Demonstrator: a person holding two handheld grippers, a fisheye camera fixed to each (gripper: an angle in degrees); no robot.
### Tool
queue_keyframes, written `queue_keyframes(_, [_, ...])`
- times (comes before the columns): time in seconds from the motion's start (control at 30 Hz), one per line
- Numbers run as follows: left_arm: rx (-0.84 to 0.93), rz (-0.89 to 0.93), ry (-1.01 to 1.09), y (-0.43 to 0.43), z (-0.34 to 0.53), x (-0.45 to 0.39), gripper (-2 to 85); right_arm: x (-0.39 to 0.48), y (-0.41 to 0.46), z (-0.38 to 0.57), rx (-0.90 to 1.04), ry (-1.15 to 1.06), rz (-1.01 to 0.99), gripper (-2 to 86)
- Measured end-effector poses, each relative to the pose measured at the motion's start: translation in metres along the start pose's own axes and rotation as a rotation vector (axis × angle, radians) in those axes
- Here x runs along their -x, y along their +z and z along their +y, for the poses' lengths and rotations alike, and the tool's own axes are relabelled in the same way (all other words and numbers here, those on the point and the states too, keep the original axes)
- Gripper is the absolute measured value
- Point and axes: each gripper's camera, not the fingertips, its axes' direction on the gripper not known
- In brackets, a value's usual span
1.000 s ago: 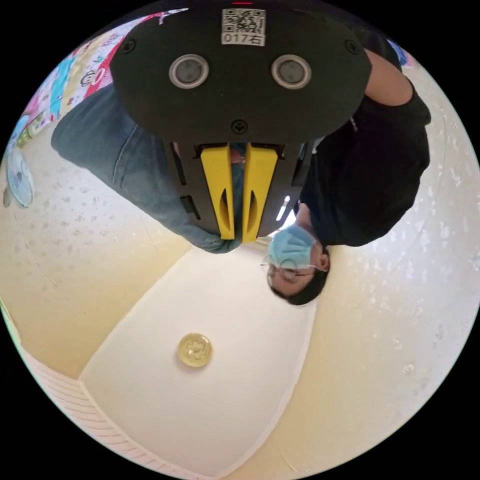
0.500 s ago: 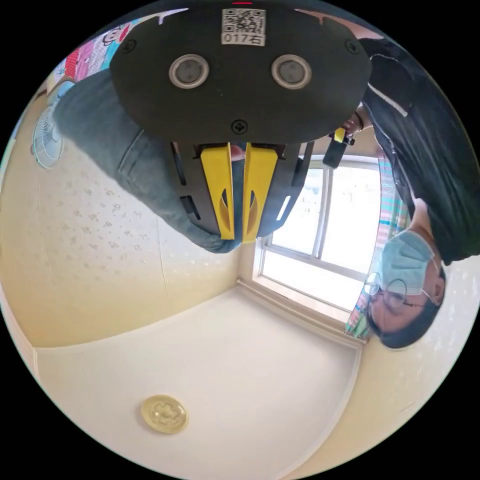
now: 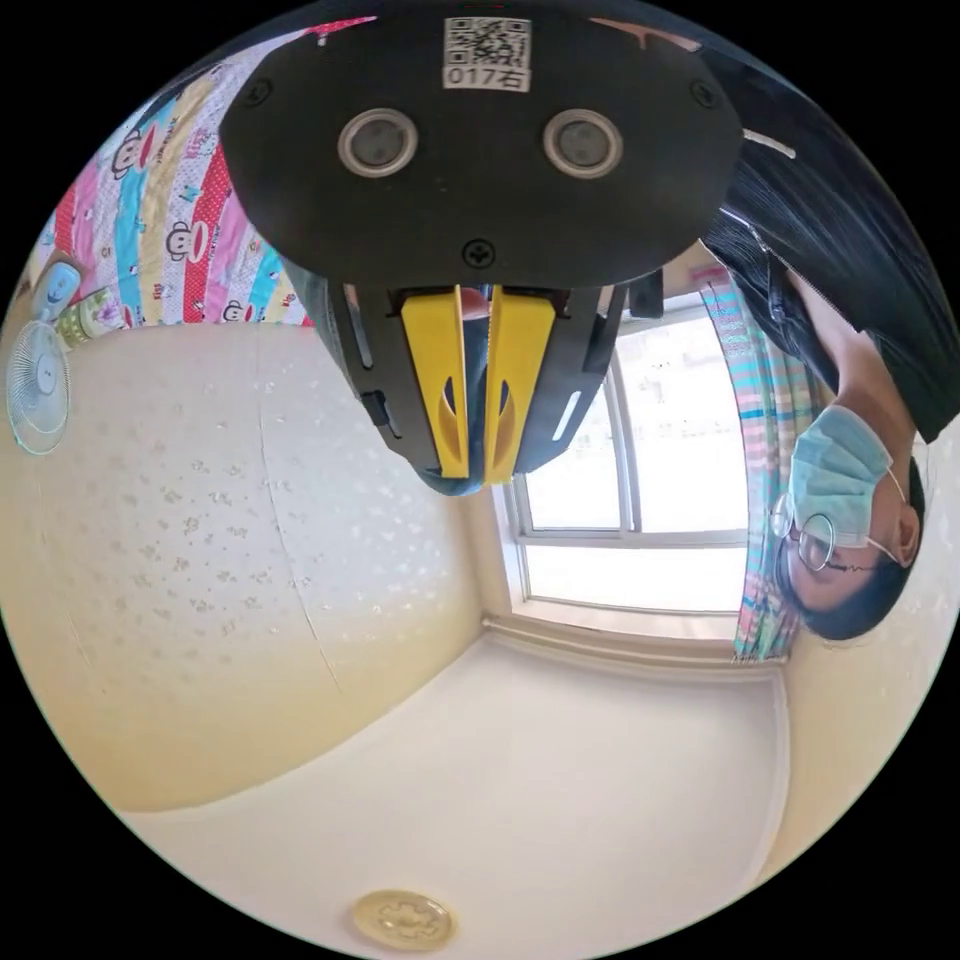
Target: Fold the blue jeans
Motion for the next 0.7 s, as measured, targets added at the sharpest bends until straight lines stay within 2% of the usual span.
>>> queue_keyframes(0.07, [-0.073, -0.075, -0.057, -0.011, 0.017, 0.005, 13.2, -0.001, 0.004, 0.006, 0.009, 0.006, 0.053, 2.8])
queue_keyframes(0.13, [-0.186, -0.04, -0.046, -0.02, 0.038, 0.007, 12.1, -0.004, 0.007, 0.013, 0.012, 0.008, 0.059, 2.8])
queue_keyframes(0.17, [-0.185, -0.008, -0.047, -0.019, 0.04, 0.009, 11.6, -0.005, 0.009, 0.018, 0.01, -0.001, 0.035, 2.8])
queue_keyframes(0.23, [-0.055, 0.192, -0.063, 0.008, 0.044, 0.017, 11.5, -0.008, 0.012, 0.026, 0.006, -0.008, 0.005, 2.9])
queue_keyframes(0.27, [-0.004, 0.222, -0.073, 0.017, 0.045, 0.018, 12.6, -0.01, 0.016, 0.03, 0.002, -0.008, -0.005, 2.9])
queue_keyframes(0.3, [0.096, 0.197, -0.094, 0.034, 0.049, 0.017, 14.8, -0.014, 0.019, 0.034, 0.003, -0.008, -0.018, 2.9])
queue_keyframes(0.33, [0.153, 0.085, -0.067, 0.044, 0.056, 0.012, 15.3, -0.016, 0.021, 0.035, 0.006, -0.008, -0.027, 2.9])
queue_keyframes(0.4, [0.12, -0.036, 0.052, 0.046, 0.068, 0.0, 15.6, -0.023, 0.028, 0.041, 0.026, -0.012, -0.04, 2.9])
queue_keyframes(0.47, [0.087, -0.007, 0.113, 0.048, 0.076, -0.005, 15.7, -0.03, 0.033, 0.047, 0.012, 0.01, -0.031, 2.9])
queue_keyframes(0.53, [0.097, 0.088, 0.072, 0.058, 0.083, 0.003, 14.9, -0.04, 0.039, 0.054, -0.002, 0.042, -0.049, 2.9])
queue_keyframes(0.6, [0.113, 0.091, 0.039, 0.068, 0.09, 0.014, 13.0, -0.051, 0.053, 0.064, 0.01, 0.057, -0.111, 2.9])
queue_keyframes(0.7, [0.241, 0.103, -0.041, 0.093, 0.098, 0.037, 6.2, -0.061, 0.076, 0.073, 0.089, 0.041, -0.065, 3.0])
